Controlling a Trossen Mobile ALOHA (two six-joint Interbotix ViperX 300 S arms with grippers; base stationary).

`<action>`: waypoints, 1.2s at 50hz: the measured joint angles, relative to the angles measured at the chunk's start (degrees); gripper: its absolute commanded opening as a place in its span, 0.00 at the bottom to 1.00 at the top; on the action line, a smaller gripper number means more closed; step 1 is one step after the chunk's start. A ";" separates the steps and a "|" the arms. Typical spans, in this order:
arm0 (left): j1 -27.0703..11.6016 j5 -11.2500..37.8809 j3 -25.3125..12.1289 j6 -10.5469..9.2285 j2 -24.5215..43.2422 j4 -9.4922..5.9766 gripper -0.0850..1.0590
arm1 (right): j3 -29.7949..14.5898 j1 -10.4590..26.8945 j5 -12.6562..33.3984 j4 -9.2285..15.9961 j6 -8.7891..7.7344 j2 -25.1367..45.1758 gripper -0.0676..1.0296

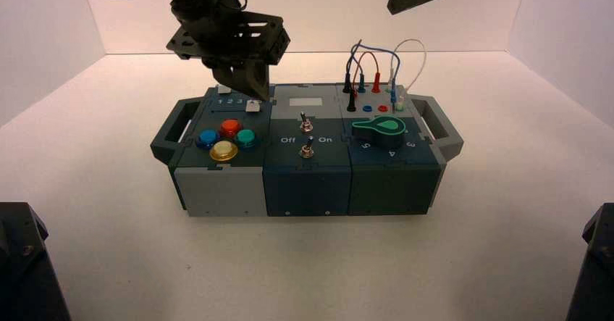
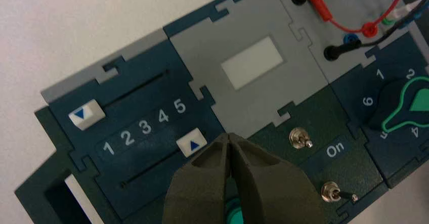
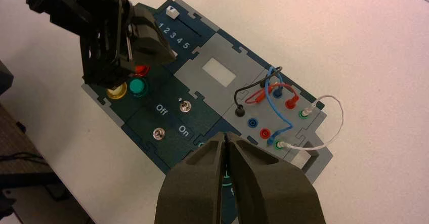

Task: Move the bottom slider to position 4.

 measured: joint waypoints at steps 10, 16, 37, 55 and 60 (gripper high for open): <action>0.70 0.62 -0.62 0.53 0.09 0.09 0.05 | 0.00 0.00 -0.09 0.00 0.00 0.18 0.04; 0.70 1.32 -0.70 0.70 0.35 0.00 0.05 | 0.00 0.00 -0.18 0.09 0.00 0.18 0.04; 0.79 1.76 -0.70 1.41 1.85 0.09 0.05 | -0.09 0.00 -0.35 0.00 0.00 0.18 0.04; 0.79 1.76 -1.05 1.67 1.93 0.09 0.05 | -0.09 0.00 -0.35 0.09 0.00 0.26 0.04; 0.79 1.85 -1.05 1.76 1.93 0.09 0.05 | 0.00 0.00 -0.35 0.00 0.00 0.26 0.04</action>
